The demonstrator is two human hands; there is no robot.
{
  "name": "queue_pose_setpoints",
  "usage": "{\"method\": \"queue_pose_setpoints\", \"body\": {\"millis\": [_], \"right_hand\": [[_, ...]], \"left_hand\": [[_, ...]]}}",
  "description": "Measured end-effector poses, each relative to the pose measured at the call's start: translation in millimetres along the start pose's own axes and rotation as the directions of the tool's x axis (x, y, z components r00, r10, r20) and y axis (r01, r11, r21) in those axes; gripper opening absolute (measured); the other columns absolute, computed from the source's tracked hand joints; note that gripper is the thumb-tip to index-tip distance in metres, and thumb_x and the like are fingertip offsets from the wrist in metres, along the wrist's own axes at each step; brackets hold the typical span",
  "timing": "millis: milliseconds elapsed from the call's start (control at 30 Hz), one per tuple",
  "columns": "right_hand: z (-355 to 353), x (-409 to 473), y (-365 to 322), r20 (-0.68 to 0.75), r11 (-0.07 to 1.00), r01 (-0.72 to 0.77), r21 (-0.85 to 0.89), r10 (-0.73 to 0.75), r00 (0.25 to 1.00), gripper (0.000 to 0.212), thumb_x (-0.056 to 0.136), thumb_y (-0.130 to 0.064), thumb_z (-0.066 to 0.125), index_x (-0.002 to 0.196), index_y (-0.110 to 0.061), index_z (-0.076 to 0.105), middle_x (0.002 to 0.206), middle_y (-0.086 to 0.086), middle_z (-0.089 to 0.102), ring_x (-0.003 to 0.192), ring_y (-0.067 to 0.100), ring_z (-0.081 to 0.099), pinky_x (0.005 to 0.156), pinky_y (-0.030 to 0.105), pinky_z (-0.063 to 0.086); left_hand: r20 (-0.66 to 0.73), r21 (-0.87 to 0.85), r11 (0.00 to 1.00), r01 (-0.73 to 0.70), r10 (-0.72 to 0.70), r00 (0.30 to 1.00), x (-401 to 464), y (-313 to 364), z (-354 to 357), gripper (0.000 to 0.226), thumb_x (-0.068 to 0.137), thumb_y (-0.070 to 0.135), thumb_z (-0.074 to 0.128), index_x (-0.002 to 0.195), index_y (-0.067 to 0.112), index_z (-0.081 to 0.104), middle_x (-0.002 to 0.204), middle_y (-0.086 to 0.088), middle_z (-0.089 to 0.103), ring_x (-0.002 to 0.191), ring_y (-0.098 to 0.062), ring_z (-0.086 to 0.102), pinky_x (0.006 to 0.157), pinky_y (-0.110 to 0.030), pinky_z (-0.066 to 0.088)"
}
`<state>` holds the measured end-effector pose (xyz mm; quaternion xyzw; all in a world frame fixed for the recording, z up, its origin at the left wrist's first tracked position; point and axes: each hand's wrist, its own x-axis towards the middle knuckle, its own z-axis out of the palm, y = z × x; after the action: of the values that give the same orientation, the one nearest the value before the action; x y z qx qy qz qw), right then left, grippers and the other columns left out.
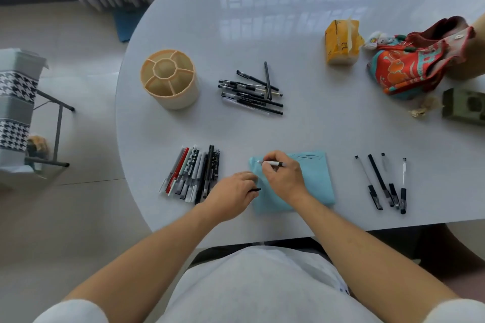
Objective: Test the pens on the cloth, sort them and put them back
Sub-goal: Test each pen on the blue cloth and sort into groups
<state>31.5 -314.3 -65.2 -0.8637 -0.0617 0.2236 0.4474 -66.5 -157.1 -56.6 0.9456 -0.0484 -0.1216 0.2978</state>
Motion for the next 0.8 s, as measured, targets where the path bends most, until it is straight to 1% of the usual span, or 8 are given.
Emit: {"method": "queue_pose_setpoints", "body": {"millis": [67,167,300,400,467,533,667,800], "right_hand": [[0.3,1.2,0.4,0.014,0.998,0.024,-0.050,-0.024,1.000,0.003,0.088,-0.025,0.069,0.087,-0.027,0.067,0.067,-0.013,0.065,0.062,0.006,0.059,0.066,0.029,0.052],[-0.3,1.5,0.3,0.028,0.998,0.031,-0.060,-0.029,0.999,0.002,0.089,-0.025,0.069,0.089,-0.027,0.068,0.070,-0.011,0.068,0.064,0.007,0.062,0.066,0.027,0.052],[-0.9,3.6,-1.1,-0.077,1.000,-0.005,0.011,0.006,0.997,0.011,0.088,-0.015,0.065,0.085,-0.025,0.067,0.062,-0.001,0.065,0.050,0.006,0.054,0.054,0.016,0.043],[-4.9,3.9,-4.2,-0.109,0.998,-0.036,0.054,0.042,0.993,0.012,0.087,-0.012,0.066,0.084,-0.023,0.068,0.068,-0.004,0.070,0.056,0.005,0.059,0.056,0.013,0.044],[-8.5,1.9,-6.4,-0.121,0.990,-0.063,0.125,0.079,0.990,0.012,0.086,-0.010,0.067,0.084,-0.021,0.069,0.073,-0.005,0.071,0.063,0.009,0.066,0.062,0.019,0.050],[-14.7,-3.1,-8.3,-0.120,0.962,-0.100,0.255,0.134,0.984,0.012,0.086,-0.007,0.066,0.083,-0.018,0.067,0.078,0.002,0.074,0.067,0.019,0.071,0.063,0.026,0.056],[-34.2,-19.7,-12.1,0.039,0.863,-0.164,0.478,0.166,0.985,0.008,0.088,-0.001,0.065,0.083,-0.007,0.064,0.076,0.017,0.074,0.067,0.025,0.071,0.067,0.038,0.063],[-47.5,-34.5,-16.5,0.143,0.828,-0.195,0.526,0.140,0.980,0.002,0.085,-0.003,0.065,0.083,-0.002,0.064,0.074,0.018,0.071,0.068,0.027,0.071,0.066,0.042,0.064]], "left_hand": [[0.006,-0.013,1.000,0.011,-0.011,1.000,0.2,0.2,0.5,0.030,0.101,0.032,0.050,0.098,0.012,0.073,0.125,0.007,0.064,0.118,-0.011,0.056,0.093,-0.034,0.051],[0.018,-0.021,0.999,0.027,-0.027,0.999,-0.5,0.2,0.6,0.030,0.101,0.032,0.051,0.099,0.011,0.073,0.129,0.006,0.063,0.121,-0.011,0.055,0.098,-0.033,0.049],[0.020,-0.030,0.998,0.049,-0.049,0.999,-1.2,1.0,0.2,0.030,0.101,0.033,0.051,0.102,0.011,0.073,0.134,0.005,0.061,0.126,-0.010,0.052,0.102,-0.031,0.047],[0.039,-0.032,0.997,0.066,-0.065,0.997,0.0,1.0,0.3,0.031,0.102,0.033,0.050,0.104,0.011,0.072,0.137,0.004,0.060,0.131,-0.010,0.049,0.106,-0.029,0.044],[0.054,-0.045,0.996,0.081,-0.078,0.995,1.1,1.5,-0.6,0.032,0.102,0.034,0.050,0.104,0.011,0.072,0.136,0.004,0.061,0.130,-0.010,0.050,0.105,-0.032,0.045],[0.048,-0.082,0.991,0.109,-0.105,0.993,2.7,3.0,-1.9,0.031,0.103,0.034,0.049,0.105,0.011,0.070,0.130,0.002,0.064,0.125,-0.013,0.055,0.102,-0.035,0.047],[-0.022,-0.192,0.966,0.171,-0.179,0.984,3.2,6.1,-5.2,0.028,0.102,0.033,0.052,0.111,0.012,0.070,0.116,0.000,0.069,0.105,-0.018,0.063,0.091,-0.037,0.049],[-0.039,-0.228,0.959,0.166,-0.179,0.983,1.7,8.4,-8.3,0.025,0.102,0.033,0.053,0.109,0.015,0.069,0.105,0.003,0.069,0.094,-0.015,0.062,0.084,-0.037,0.050]]}}
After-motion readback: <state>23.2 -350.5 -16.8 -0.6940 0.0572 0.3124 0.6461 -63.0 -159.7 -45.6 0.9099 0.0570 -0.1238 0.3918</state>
